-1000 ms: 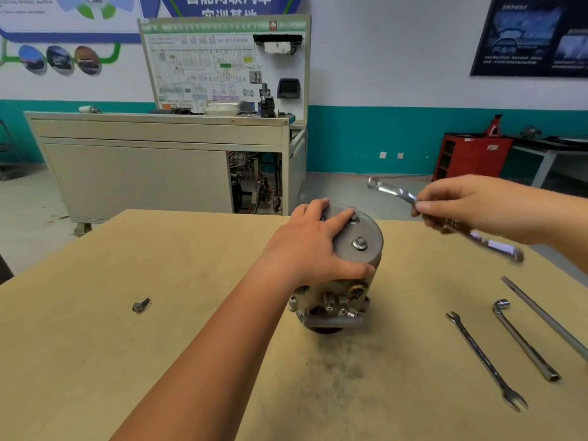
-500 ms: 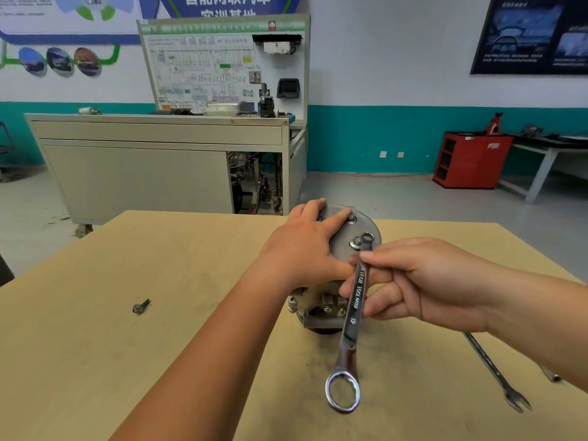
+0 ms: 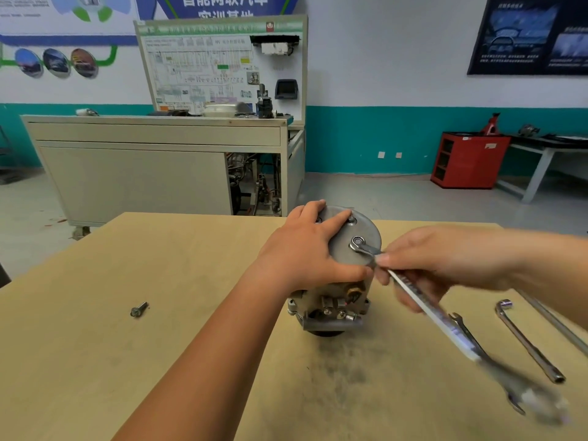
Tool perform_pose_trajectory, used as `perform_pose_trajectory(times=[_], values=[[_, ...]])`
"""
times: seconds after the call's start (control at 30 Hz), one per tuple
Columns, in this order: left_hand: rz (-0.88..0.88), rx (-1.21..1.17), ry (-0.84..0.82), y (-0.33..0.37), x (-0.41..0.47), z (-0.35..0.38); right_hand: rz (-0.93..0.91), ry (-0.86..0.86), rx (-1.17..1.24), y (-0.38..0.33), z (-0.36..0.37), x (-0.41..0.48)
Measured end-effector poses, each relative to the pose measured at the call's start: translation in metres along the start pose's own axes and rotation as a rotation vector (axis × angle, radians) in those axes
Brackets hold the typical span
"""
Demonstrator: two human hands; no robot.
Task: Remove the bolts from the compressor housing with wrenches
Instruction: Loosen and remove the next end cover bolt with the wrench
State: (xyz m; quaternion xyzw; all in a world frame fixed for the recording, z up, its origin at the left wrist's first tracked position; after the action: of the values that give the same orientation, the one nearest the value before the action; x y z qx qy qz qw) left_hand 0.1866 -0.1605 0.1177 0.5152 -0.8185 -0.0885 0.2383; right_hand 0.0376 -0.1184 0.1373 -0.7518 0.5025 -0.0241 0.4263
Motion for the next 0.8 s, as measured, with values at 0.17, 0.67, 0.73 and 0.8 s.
perform_pose_trajectory(times=[0.17,0.67,0.73,0.8], values=[[-0.001,0.005,-0.005,0.002,0.001,0.001,0.025,0.227,-0.672,0.001,-0.067,0.003],[-0.021,-0.004,0.006,0.001,0.001,0.000,-0.153,0.242,0.211,0.004,-0.024,-0.006],[-0.023,-0.006,-0.008,0.002,0.002,0.000,-0.145,0.167,0.469,-0.001,-0.001,-0.008],[-0.024,-0.004,-0.031,0.003,0.002,0.001,-0.166,0.142,0.639,-0.008,0.013,-0.008]])
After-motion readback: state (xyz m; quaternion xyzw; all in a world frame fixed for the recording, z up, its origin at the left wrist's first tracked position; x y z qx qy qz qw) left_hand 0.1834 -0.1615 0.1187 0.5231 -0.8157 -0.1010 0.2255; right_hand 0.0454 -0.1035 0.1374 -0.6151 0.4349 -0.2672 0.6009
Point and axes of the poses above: each hand's wrist, its own x-axis towards the middle knuckle, its own z-axis out of the palm, y = z × x, the point moved 5 cm from there along x, towards the middle knuckle, and after that the axes turned 11 degrees about -x, right-handed, at the moved point
